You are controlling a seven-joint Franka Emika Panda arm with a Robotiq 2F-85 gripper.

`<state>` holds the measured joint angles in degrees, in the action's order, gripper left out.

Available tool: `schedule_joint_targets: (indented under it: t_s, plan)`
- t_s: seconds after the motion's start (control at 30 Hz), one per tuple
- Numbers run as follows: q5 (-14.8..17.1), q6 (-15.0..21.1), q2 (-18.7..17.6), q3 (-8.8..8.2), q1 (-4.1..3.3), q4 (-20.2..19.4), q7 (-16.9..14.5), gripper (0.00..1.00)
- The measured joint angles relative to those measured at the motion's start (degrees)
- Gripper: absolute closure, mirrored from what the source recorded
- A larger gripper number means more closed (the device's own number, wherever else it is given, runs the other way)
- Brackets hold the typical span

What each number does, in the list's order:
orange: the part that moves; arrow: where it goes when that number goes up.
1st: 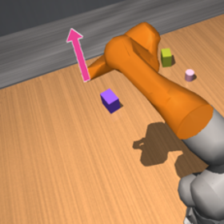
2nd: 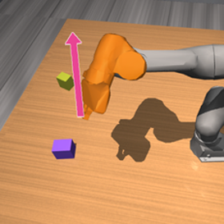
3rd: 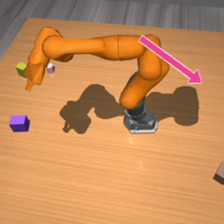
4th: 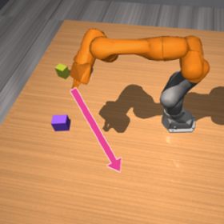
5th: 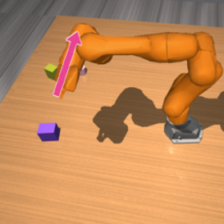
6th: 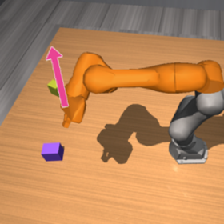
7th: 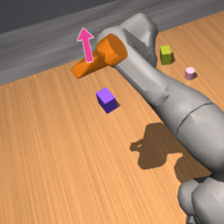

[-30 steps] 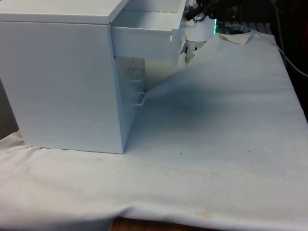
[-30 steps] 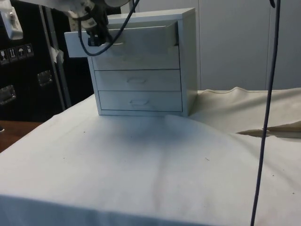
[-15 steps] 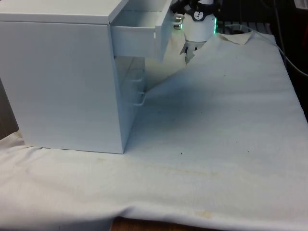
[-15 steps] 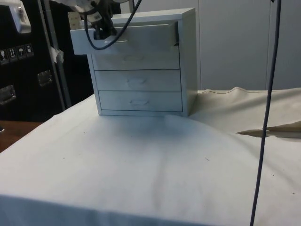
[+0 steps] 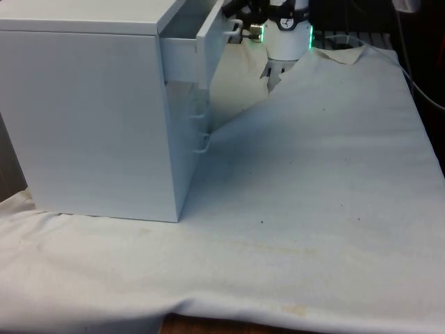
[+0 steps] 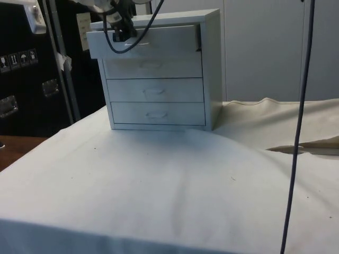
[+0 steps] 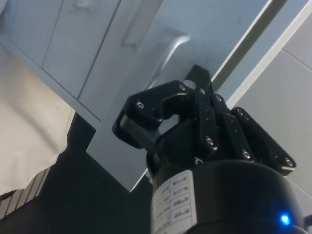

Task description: Open the drawer, then close it.

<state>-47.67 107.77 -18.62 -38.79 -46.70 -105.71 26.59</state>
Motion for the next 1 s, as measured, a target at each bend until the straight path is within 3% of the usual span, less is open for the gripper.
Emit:
schedule_joint_targets:
  t_s: [0.67,1.0]
  plan:
    - [0.0,3.9,-0.1,-5.04,0.69,-1.4,-1.8,1.0]
    - [0.0,4.4,-0.1,-5.44,0.8,-1.5,-1.8,1.0]
